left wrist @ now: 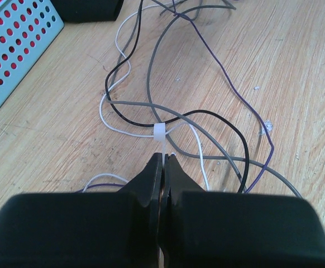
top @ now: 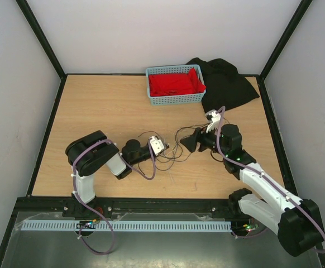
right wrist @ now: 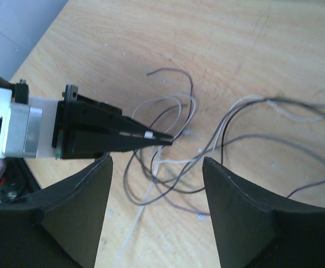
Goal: Zip-tie the wires
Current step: Adjust the cable at the center of the board.
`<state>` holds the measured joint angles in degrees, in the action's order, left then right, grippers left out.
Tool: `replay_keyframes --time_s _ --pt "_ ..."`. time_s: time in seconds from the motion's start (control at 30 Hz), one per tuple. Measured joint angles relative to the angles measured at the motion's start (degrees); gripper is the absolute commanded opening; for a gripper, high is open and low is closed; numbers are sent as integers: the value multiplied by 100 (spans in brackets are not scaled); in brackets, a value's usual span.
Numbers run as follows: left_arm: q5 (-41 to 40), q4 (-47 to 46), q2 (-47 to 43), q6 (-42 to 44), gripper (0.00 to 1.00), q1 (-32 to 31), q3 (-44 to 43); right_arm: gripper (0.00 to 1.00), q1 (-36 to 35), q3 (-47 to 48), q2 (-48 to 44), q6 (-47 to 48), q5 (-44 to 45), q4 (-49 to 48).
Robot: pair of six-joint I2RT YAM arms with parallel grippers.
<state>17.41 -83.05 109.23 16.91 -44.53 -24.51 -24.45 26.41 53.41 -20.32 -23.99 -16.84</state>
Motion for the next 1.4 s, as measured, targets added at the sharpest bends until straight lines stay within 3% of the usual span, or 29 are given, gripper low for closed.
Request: replay_keyframes --time_s 0.17,0.47,0.77,1.13,1.4 --pt "-85 2 0 -245 0 20 -50 64 -76 -258 -173 -693 -11 581" --pt "-205 2 2 -485 0 20 -96 62 -682 -1062 374 -1482 -11 767" --pt "-256 4 37 -608 0 20 -129 61 -907 -1062 1268 -1781 -2 4" --pt "-291 2 37 -678 0 20 -149 45 -1158 -999 2181 -2026 17 -933" --pt "-310 4 37 -713 0 20 -146 42 -1246 -734 2614 -2024 68 -1250"
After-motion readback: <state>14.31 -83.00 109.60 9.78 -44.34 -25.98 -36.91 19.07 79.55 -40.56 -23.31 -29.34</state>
